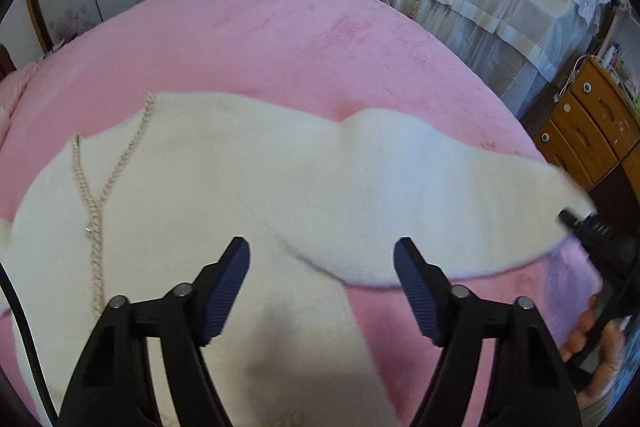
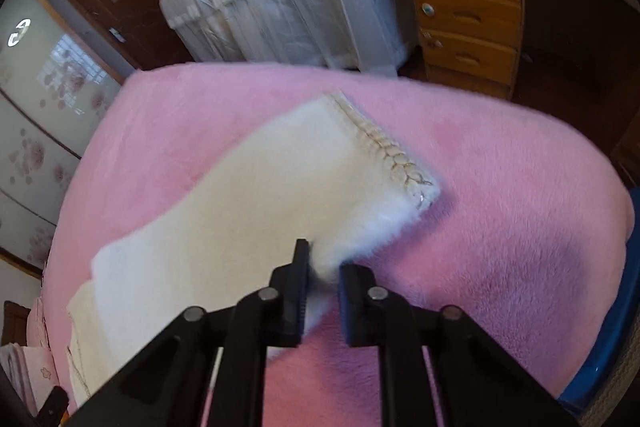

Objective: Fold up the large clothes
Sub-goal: 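Carry the held sleeve across the cardigan body toward the left tool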

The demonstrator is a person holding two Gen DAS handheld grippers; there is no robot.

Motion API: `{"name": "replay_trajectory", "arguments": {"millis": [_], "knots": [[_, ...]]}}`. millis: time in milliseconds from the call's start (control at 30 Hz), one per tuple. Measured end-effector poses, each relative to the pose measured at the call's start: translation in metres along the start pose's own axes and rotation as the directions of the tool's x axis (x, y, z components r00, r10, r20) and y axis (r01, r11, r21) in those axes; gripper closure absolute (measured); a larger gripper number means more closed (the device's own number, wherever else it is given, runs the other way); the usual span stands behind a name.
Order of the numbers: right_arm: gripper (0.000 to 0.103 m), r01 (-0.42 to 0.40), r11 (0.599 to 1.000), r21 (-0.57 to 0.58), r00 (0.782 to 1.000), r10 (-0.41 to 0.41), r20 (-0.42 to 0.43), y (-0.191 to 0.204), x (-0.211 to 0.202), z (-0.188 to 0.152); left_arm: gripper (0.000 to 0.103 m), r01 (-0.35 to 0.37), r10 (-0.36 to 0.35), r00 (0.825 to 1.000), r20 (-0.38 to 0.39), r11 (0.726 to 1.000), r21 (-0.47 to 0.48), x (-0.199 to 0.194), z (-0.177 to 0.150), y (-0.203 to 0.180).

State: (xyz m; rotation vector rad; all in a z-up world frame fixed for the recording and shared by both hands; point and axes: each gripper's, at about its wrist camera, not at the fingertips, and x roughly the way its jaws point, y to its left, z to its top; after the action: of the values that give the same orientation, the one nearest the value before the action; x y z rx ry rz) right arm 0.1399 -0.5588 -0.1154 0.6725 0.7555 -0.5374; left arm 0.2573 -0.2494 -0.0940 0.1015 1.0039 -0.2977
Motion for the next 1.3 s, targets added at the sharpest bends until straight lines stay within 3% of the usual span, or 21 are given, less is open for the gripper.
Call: {"name": "replay_trajectory", "arguments": {"millis": [100,167,233,300,367,433,533,600,667,833,933,1067,1200,1300], "knots": [[0.094,-0.091,0.988,-0.128,0.992,0.101,0.076,0.04,-0.036,-0.004,0.031,0.006,-0.005,0.999,0.034,1.0,-0.015,-0.023,-0.006,0.02],[0.094,-0.169,0.958,-0.234,0.977,0.194,0.089,0.078,-0.059,-0.012,0.031,0.01,-0.008,0.999,0.048,0.999,-0.044,-0.037,-0.009,0.04],[0.094,-0.227,0.909,-0.35,0.96,0.27,0.079,0.12,-0.078,-0.029,0.027,0.003,0.002,0.998,0.062,0.997,-0.08,-0.05,-0.014,0.063],[0.093,-0.274,0.857,-0.436,0.945,0.323,0.041,0.156,-0.087,-0.048,0.012,-0.019,0.026,0.998,0.065,0.994,-0.108,-0.06,-0.02,0.086],[0.093,-0.312,0.795,-0.519,0.933,0.359,-0.011,0.186,-0.09,-0.076,0.012,-0.027,0.039,0.996,0.08,0.989,-0.146,-0.066,-0.027,0.11],[0.093,-0.314,0.736,-0.599,0.934,0.352,-0.056,0.213,-0.084,-0.108,0.012,-0.028,0.041,0.997,0.067,0.984,-0.174,-0.064,-0.035,0.13],[0.087,-0.294,0.654,-0.697,0.951,0.276,-0.141,0.237,-0.058,-0.162,0.012,0.031,-0.024,0.999,0.037,0.978,-0.204,-0.052,-0.049,0.15],[0.068,-0.239,0.599,-0.764,0.971,0.145,-0.189,0.243,-0.031,-0.2,0.012,0.085,-0.085,0.996,0.011,0.972,-0.219,-0.039,-0.057,0.156],[0.062,-0.241,0.574,-0.783,0.966,0.063,-0.251,0.23,-0.012,-0.222,0.012,0.143,-0.148,0.989,-0.003,0.962,-0.234,-0.027,-0.063,0.157],[0.059,-0.271,0.584,-0.765,0.958,0.082,-0.276,0.202,-0.027,-0.228,0.013,0.279,-0.292,0.956,-0.012,0.922,-0.267,0.001,-0.069,0.149],[0.058,-0.297,0.618,-0.728,0.95,0.118,-0.288,0.19,-0.039,-0.215,0.026,0.344,-0.369,0.929,-0.033,0.891,-0.295,0.022,-0.069,0.141],[0.058,-0.299,0.666,-0.683,0.949,0.136,-0.283,0.181,-0.043,-0.199,0.045,0.429,-0.472,0.879,-0.068,0.845,-0.318,0.049,-0.066,0.124],[0.058,-0.304,0.726,-0.617,0.945,0.145,-0.295,0.167,-0.036,-0.188,0.045,0.444,-0.5,0.86,-0.101,0.832,-0.334,0.078,-0.061,0.109],[0.058,-0.308,0.754,-0.581,0.941,0.152,-0.301,0.16,-0.032,-0.185,0.046,0.433,-0.499,0.859,-0.116,0.828,-0.356,0.094,-0.055,0.101]]}}
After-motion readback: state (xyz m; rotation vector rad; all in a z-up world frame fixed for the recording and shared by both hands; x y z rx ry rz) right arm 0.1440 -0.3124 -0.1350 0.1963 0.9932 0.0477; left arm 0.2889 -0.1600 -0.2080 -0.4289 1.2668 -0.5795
